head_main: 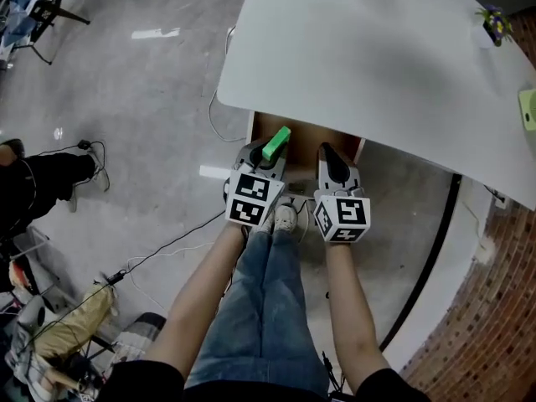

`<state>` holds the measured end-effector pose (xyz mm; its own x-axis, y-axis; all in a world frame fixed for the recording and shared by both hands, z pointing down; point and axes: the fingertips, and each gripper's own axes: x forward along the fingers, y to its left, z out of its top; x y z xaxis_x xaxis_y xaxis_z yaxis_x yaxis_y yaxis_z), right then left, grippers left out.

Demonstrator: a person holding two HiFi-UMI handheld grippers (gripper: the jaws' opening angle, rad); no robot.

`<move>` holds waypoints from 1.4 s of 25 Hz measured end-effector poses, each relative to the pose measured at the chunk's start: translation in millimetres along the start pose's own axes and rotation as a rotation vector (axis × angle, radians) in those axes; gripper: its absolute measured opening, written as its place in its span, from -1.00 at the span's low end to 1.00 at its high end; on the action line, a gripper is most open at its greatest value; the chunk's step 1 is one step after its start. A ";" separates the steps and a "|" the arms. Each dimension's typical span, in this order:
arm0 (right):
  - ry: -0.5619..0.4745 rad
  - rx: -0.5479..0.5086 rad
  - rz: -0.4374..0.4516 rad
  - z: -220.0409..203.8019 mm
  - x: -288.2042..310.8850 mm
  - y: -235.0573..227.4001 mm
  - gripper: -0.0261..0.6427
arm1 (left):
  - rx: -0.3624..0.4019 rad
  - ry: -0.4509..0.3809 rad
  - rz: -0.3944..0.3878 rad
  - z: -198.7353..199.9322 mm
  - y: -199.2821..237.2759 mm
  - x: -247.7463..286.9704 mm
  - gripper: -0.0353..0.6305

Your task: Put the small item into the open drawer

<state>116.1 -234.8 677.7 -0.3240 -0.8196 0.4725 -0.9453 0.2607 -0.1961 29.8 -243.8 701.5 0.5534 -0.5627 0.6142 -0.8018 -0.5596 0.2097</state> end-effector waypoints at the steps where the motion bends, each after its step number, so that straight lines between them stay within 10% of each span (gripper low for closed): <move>1: 0.008 0.006 -0.003 -5.2 5.0 -3.6 -0.92 | -0.008 0.020 0.002 -6.1 1.5 8.3 -0.62; 23: 0.082 0.033 -0.060 -43.2 39.2 -38.6 -0.92 | -0.132 0.300 -0.007 -73.2 11.1 111.4 -0.51; 35: 0.070 0.043 -0.078 -41.5 33.3 -46.8 -0.92 | -0.084 0.213 0.035 -60.2 16.1 102.1 -0.01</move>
<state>148.0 -253.1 738.2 -0.2529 -0.7986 0.5461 -0.9657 0.1744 -0.1922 59.9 -273.6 813.4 0.4722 -0.4342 0.7671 -0.8404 -0.4843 0.2433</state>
